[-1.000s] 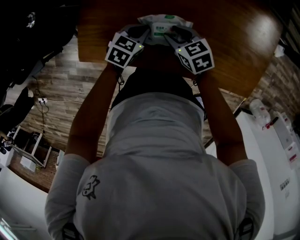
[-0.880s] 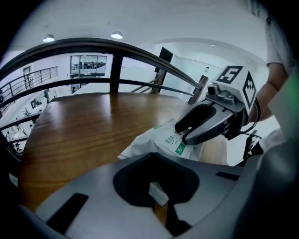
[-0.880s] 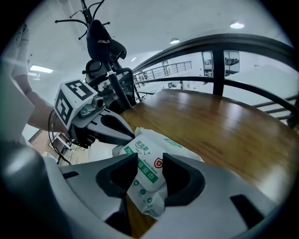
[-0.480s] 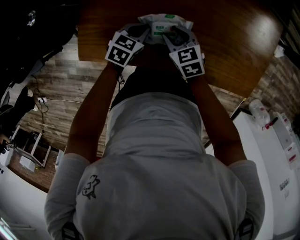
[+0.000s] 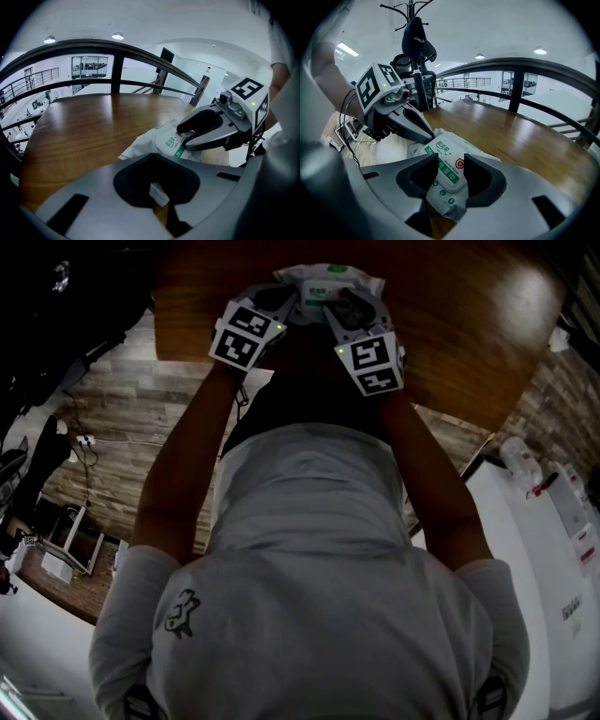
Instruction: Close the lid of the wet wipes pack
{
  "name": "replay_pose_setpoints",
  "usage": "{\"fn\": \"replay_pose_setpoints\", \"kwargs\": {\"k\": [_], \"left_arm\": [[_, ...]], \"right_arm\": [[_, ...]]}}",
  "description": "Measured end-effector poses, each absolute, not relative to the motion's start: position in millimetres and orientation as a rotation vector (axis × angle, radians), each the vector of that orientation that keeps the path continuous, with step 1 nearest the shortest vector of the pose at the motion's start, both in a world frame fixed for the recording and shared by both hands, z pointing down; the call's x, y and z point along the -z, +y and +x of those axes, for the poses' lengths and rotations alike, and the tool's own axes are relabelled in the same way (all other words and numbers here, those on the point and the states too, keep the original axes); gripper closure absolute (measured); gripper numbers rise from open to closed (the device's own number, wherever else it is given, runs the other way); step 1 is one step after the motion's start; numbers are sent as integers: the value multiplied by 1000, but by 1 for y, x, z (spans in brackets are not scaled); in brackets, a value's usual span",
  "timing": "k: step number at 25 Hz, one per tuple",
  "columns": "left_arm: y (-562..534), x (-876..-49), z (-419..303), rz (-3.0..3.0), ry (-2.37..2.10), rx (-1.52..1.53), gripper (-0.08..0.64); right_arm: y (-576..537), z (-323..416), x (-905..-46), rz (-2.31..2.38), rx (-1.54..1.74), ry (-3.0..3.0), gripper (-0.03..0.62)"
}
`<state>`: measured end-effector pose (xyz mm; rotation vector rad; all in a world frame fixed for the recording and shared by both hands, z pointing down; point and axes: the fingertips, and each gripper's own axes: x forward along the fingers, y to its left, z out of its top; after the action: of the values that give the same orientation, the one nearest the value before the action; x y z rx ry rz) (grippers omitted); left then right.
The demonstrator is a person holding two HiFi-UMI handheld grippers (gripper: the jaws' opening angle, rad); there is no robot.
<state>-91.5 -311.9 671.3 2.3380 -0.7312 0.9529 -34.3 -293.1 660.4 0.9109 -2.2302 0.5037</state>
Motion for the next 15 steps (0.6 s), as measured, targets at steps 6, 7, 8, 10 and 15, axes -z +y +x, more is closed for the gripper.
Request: {"fn": "replay_pose_setpoints", "kwargs": {"k": [6, 7, 8, 10, 15], "left_arm": [[-313, -666, -94, 2320, -740, -950, 548], [-314, -662, -95, 2323, -744, -950, 548], [-314, -658, -96, 2328, -747, -948, 548], [-315, -647, -97, 2338, -758, -937, 548], [-318, -599, -101, 2378, -813, -863, 548]], "right_arm": [[-295, -31, -650, 914, -629, -2266, 414], [-296, -30, -646, 922, -634, -2277, 416], [-298, -29, -640, 929, -631, -2288, 417], [-300, -26, -626, 938, -624, -2310, 441], [-301, -21, -579, 965, -610, -2363, 531]]}}
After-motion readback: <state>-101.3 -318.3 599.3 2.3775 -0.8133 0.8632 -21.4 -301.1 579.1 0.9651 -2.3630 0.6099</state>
